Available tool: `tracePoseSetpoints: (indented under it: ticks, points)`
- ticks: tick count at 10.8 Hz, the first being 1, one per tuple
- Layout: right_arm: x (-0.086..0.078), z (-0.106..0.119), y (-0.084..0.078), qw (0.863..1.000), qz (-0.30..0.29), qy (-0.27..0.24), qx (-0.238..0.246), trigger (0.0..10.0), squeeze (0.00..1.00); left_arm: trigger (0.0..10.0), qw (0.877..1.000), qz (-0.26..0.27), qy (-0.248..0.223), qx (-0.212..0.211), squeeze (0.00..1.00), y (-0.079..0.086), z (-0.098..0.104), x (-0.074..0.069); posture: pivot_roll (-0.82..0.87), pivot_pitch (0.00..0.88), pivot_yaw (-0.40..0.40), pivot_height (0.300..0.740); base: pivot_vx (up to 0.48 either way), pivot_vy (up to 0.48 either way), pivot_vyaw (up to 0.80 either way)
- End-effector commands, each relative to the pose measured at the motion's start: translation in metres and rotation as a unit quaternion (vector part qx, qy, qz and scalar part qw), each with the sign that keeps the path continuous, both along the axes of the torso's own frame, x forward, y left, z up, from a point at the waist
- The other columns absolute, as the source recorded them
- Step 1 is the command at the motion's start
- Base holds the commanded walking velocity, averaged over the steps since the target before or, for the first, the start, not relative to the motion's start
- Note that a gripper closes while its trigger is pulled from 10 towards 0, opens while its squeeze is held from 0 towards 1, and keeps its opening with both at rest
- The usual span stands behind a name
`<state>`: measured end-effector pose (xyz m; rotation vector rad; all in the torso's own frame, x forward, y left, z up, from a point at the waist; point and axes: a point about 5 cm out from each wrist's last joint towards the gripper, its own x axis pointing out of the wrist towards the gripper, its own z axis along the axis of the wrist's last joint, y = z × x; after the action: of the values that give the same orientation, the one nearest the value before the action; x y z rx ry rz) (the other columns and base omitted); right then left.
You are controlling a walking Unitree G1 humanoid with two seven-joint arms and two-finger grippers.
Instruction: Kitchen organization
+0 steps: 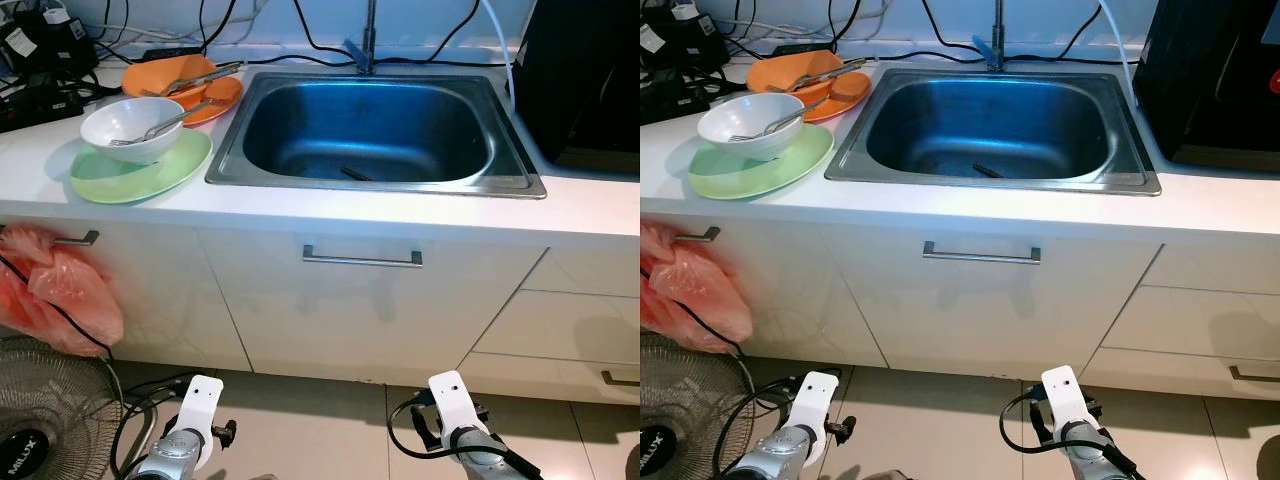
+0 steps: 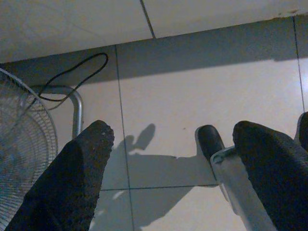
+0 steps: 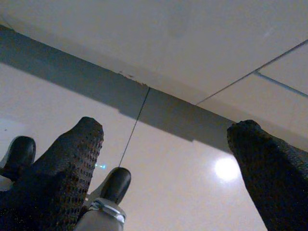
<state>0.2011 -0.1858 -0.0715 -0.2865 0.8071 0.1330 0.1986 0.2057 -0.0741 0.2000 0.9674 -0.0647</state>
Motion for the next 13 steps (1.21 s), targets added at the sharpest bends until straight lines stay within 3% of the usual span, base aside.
tracePoseSetpoints:
  ticks: [1,3,4,5,13]
  points:
    - [-0.0031,-0.0018,0.0008,1.0,0.002,0.005,-0.004,10.0,0.45,10.0,1.0,-0.007,0.008,0.006,0.0,0.0013,-0.001,-0.002,0.08,0.013,0.056,0.74,0.0,0.0,0.0]
    - [-0.0059,-0.0034,0.0004,1.0,0.004,0.009,-0.018,10.0,0.3,10.0,1.0,-0.008,0.012,0.006,0.0,0.0015,-0.0018,-0.0035,0.08,0.011,0.057,0.74,0.0,0.0,0.0]
    - [-0.0067,-0.0039,-0.0003,1.0,0.001,0.01,-0.019,10.0,0.1,10.0,1.0,-0.009,0.011,0.006,0.0,0.0016,-0.0011,-0.0023,0.08,0.011,0.058,0.74,0.0,0.0,0.0]
    - [-0.0068,-0.0039,-0.0006,1.0,0.003,0.011,-0.023,10.0,0.0,10.0,1.0,-0.01,0.01,0.006,0.0,0.0017,-0.0007,-0.0016,0.08,0.011,0.059,0.74,0.0,0.0,0.0]
    - [-0.0079,-0.0039,-0.0057,1.0,-0.004,0.012,-0.027,10.0,0.0,10.0,0.999,-0.027,0.022,0.013,0.0,0.0006,-0.0041,-0.0078,0.08,0.013,0.055,0.74,0.0,0.0,0.0]
